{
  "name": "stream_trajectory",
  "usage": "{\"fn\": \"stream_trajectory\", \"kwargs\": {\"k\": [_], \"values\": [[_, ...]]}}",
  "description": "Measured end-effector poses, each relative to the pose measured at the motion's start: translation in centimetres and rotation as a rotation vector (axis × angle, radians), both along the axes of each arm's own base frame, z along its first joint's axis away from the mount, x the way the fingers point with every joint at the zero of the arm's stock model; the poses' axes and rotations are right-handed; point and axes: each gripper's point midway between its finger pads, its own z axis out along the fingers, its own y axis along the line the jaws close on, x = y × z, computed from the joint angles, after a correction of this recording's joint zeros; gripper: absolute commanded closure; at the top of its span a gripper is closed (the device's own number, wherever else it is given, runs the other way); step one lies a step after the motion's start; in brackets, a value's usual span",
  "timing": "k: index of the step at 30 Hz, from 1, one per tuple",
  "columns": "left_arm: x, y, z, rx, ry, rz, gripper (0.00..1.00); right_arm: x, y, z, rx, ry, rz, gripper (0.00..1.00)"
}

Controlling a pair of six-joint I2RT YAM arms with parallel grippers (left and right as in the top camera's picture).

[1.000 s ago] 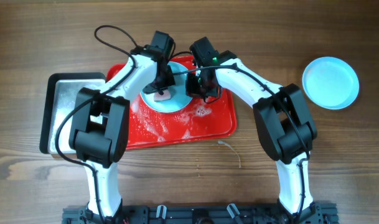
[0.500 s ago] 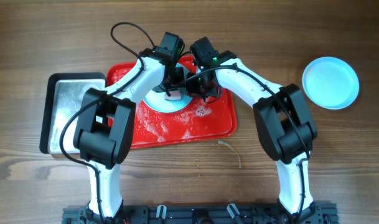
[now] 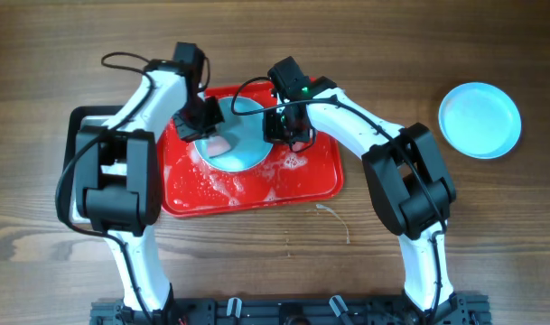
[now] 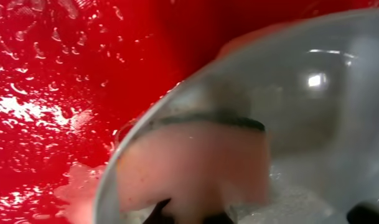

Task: Clean dirty plates on tray and stack at the side
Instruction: 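Continue scrubbing the plate's near side with the left sponge, then withdraw the left sponge and lift the plate with the right gripper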

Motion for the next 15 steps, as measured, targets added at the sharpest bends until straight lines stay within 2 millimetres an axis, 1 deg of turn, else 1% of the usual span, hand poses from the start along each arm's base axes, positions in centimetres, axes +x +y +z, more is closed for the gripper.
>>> {"fn": "stream_trajectory", "kwargs": {"k": [6,8,9,11,13,14,15], "values": [[-1.3,0.5,0.3,0.017,0.083,-0.043,0.96,0.0,0.1,0.0,0.003,0.002,0.001,0.96],[-2.0,0.7,0.8,0.028,0.138,-0.06,0.96,-0.1,0.1,0.0,0.006,0.003,0.002,0.96],[-2.3,0.9,1.3,0.039,0.17,-0.07,0.96,-0.1,0.1,0.0,0.006,0.004,0.002,0.95],[-2.4,1.4,3.1,0.064,0.201,-0.081,0.96,-0.1,0.1,0.0,0.008,0.005,0.003,0.96],[-1.2,2.0,5.6,0.083,0.173,-0.086,0.96,-0.1,0.1,0.0,0.008,0.005,0.003,0.96],[-0.8,2.2,6.4,0.086,0.157,-0.087,0.96,-0.1,0.1,0.0,0.009,0.005,0.003,0.96],[-0.2,2.5,8.3,0.095,0.136,-0.088,0.96,-0.1,0.2,0.0,0.01,0.004,0.006,0.96]]}}
